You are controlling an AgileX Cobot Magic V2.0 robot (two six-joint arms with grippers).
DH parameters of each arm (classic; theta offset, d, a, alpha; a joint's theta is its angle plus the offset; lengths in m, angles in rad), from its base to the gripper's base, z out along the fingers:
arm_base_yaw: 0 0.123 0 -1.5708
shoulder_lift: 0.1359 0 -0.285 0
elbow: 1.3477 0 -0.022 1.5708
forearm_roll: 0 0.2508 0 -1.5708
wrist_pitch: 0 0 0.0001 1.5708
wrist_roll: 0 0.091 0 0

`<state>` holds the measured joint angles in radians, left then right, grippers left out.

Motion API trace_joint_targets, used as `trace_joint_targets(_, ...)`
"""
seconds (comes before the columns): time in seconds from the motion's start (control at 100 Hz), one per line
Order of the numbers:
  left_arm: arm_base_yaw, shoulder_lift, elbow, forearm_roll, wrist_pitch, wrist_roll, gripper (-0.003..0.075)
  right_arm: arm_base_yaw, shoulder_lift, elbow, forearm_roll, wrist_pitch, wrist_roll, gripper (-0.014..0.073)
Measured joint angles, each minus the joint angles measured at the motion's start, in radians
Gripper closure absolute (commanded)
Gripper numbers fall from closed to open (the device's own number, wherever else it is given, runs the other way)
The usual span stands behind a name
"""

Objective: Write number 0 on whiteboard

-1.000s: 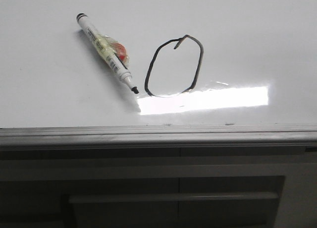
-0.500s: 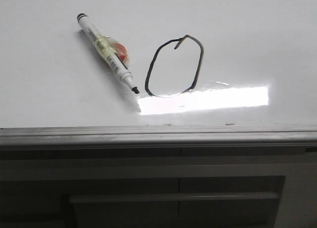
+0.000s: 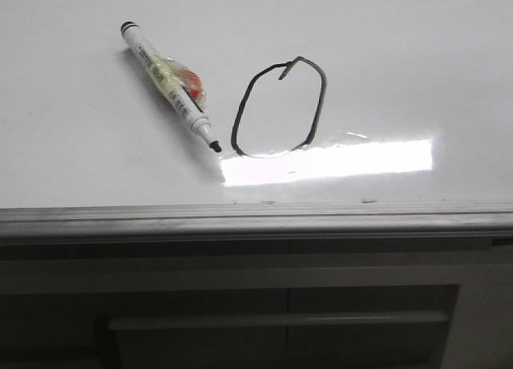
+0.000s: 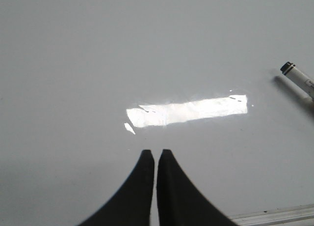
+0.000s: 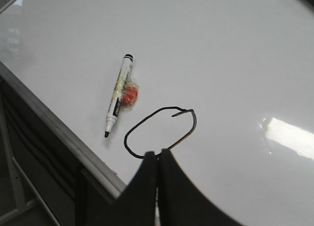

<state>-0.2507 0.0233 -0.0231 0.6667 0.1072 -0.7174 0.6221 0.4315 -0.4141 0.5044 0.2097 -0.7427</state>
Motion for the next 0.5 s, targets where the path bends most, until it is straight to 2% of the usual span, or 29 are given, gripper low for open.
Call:
trace_joint_targets(0.1,0.0,0.0,0.017,-0.012,-0.029,0.008,0.074,0.0,0.0,0.0,0.0,0.0,0.0,0.0662)
trace_joint_targets(0.19,0.001,0.0,0.028,-0.115,-0.075,0.077,0.074,0.0,0.0,0.0,0.0,0.0,0.0,0.0662)
trace_joint_targets(0.24,0.001,-0.006,0.028,-0.227,-0.107,0.17,0.074,0.0,0.0,0.0,0.0,0.0,0.0,0.0662)
trace_joint_targets(0.34,0.004,-0.026,0.028,-0.475,-0.107,0.442,0.074,0.0,0.0,0.0,0.0,0.0,0.0,0.0662)
trace_joint_targets(0.41,0.022,-0.026,0.028,-0.583,-0.093,0.602,0.074,0.0,0.0,0.0,0.0,0.0,0.0,0.0662)
trace_joint_targets(0.5,0.062,-0.026,0.028,-0.649,-0.038,0.717,0.074,0.0,0.0,0.0,0.0,0.0,0.0,0.0662)
